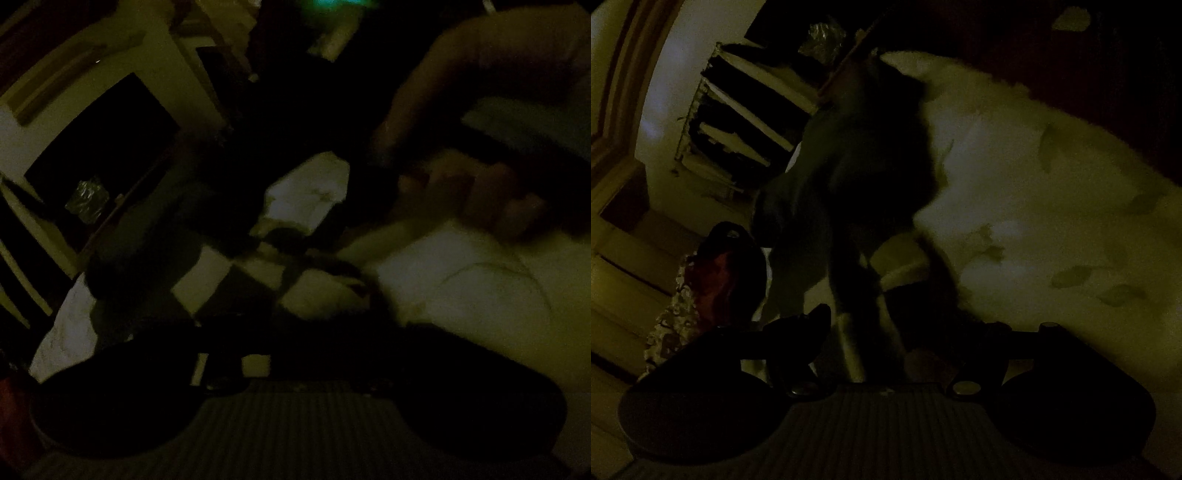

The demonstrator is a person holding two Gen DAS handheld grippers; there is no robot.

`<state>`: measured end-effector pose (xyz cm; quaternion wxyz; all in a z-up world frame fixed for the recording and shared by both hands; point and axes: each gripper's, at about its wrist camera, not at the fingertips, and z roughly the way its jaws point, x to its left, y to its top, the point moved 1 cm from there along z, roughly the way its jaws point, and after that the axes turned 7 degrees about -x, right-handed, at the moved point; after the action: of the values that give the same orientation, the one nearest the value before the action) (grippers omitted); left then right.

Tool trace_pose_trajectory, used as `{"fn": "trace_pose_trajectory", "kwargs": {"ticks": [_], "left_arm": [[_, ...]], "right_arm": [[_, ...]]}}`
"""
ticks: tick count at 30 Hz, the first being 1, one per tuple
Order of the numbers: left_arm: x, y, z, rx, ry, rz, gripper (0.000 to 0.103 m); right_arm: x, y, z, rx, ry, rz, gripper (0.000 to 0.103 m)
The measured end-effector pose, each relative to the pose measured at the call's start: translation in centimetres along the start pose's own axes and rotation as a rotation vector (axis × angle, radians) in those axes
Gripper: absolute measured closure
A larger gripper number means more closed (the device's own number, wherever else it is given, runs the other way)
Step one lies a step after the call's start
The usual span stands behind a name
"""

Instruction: Fold small clothes

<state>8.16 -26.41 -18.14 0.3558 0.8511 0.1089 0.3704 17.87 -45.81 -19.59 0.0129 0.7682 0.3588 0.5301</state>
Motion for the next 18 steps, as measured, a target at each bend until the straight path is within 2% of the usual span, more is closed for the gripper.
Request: {"fn": "trace_pose_trajectory", "kwargs": {"ticks": [4,5,6,9,10,12,15,16,17,18], "left_arm": [[2.3,-0.2,-0.4,-0.020,-0.017,-0.159,0.088],[2.9,-0.2,-0.7,-0.025,-0.012,-0.184,0.089],[3.9,-0.2,-1.2,-0.033,-0.010,-0.223,0.089],[7.7,-0.7,-3.9,-0.075,-0.005,-0.379,0.090],[9.5,-1.1,-5.2,-0.097,0.006,-0.443,0.090],[13.6,-2.2,-7.7,-0.129,0.019,-0.591,0.090],[19.5,-4.9,-11.0,-0.137,0.048,-0.781,0.090],[21.5,-6.3,-12.0,-0.124,0.064,-0.840,0.090],[23.2,-7.6,-12.7,-0.117,0.082,-0.892,0.090],[24.9,-9.5,-13.5,-0.109,0.113,-0.949,0.090]], "right_arm": [[0.2,0.1,2.1,0.020,-0.018,-0.043,0.002],[0.4,0.0,2.4,0.033,0.015,-0.038,0.042],[0.8,-0.1,2.6,0.040,0.051,-0.038,0.063],[4.9,-0.5,1.0,-0.033,0.045,-0.195,0.069],[6.7,-0.6,0.3,-0.047,0.081,-0.235,0.070],[10.1,-0.4,-0.4,-0.051,0.140,-0.240,0.071],[15.9,-0.6,1.2,0.003,0.212,-0.214,0.073],[17.8,-1.0,2.4,0.027,0.236,-0.198,0.075],[19.7,-1.6,3.8,0.053,0.255,-0.184,0.082],[21.5,-2.4,5.2,0.074,0.264,-0.186,0.082]]}}
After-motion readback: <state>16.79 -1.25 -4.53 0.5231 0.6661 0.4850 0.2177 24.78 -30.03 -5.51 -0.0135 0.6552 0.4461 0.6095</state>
